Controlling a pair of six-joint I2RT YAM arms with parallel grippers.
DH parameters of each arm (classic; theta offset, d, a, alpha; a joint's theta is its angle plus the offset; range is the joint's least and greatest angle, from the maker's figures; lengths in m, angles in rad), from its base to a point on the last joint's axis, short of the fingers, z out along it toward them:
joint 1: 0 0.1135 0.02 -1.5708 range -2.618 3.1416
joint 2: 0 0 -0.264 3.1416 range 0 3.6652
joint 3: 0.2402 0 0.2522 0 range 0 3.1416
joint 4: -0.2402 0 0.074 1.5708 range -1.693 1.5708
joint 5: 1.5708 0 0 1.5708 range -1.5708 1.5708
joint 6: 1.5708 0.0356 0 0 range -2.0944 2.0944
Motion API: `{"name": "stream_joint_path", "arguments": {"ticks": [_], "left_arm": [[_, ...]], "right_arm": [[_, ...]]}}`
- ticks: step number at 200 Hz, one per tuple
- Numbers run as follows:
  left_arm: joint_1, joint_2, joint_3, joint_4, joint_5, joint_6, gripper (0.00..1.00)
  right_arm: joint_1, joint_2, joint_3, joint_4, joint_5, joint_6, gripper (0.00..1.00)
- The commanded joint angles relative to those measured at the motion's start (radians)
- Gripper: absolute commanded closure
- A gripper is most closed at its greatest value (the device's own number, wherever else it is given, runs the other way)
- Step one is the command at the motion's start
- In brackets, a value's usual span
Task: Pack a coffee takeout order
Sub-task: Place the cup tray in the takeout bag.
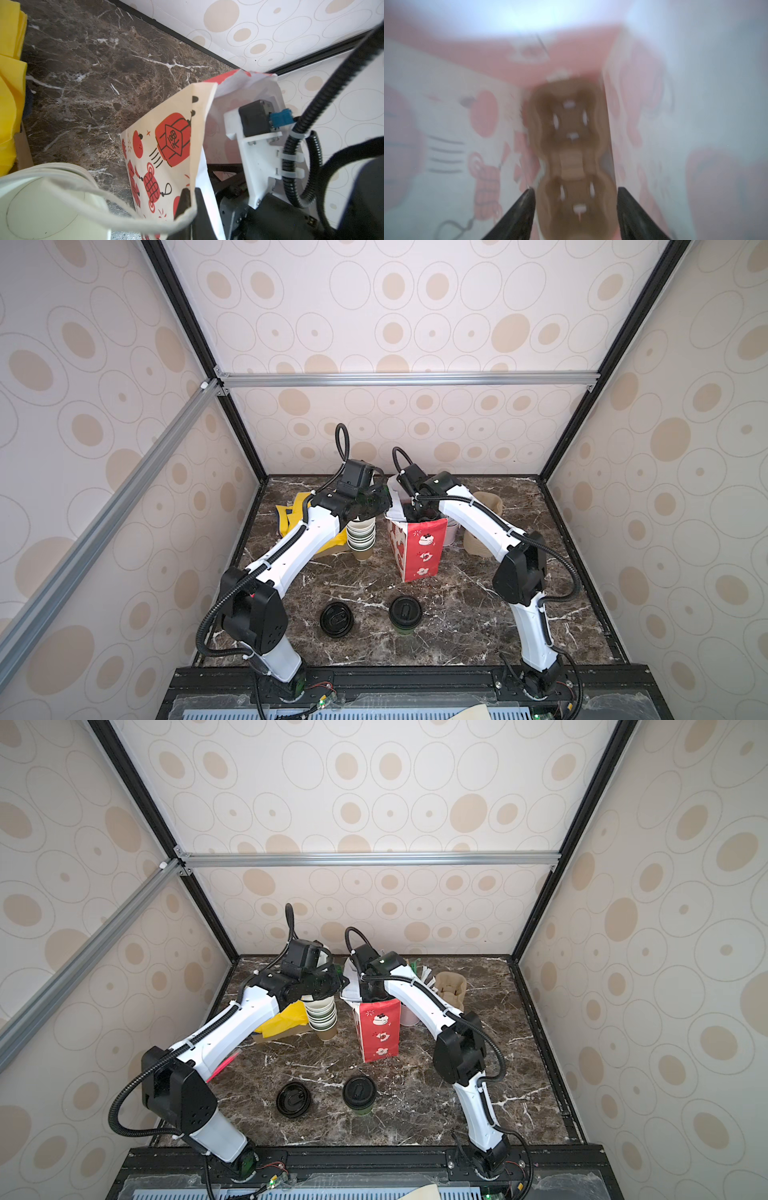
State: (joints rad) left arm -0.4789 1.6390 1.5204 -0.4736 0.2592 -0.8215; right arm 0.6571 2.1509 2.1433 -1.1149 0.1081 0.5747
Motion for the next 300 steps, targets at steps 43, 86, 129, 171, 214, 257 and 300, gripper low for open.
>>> {"name": "stream_joint_path", "arguments": {"ticks": [43, 86, 129, 171, 214, 257, 300], "left_arm": [[-0.019, -0.031, -0.026, 0.066, 0.013, 0.058, 1.00], [-0.023, -0.039, -0.040, 0.111, 0.038, 0.068, 1.00], [-0.025, -0.058, -0.081, 0.144, 0.049, 0.087, 1.00], [-0.028, -0.068, -0.097, 0.144, 0.043, 0.097, 1.00], [-0.027, -0.071, -0.115, 0.155, 0.025, 0.088, 1.00], [-0.027, -0.079, -0.125, 0.150, -0.002, 0.079, 1.00], [-0.028, -0.076, -0.133, 0.147, -0.035, 0.066, 1.00]], "right_arm": [[0.003, -0.065, -0.083, 0.159, 0.066, 0.011, 0.41], [0.002, 0.008, -0.037, 0.144, 0.110, 0.031, 0.46], [-0.001, 0.016, 0.003, 0.163, 0.114, 0.027, 0.48], [-0.001, 0.023, 0.054, 0.172, 0.105, 0.019, 0.52], [-0.002, -0.051, -0.031, 0.280, 0.082, 0.012, 0.53], [-0.001, -0.128, -0.064, 0.317, 0.111, -0.024, 0.52], [-0.002, -0.190, -0.103, 0.306, 0.188, -0.028, 0.47]]}}
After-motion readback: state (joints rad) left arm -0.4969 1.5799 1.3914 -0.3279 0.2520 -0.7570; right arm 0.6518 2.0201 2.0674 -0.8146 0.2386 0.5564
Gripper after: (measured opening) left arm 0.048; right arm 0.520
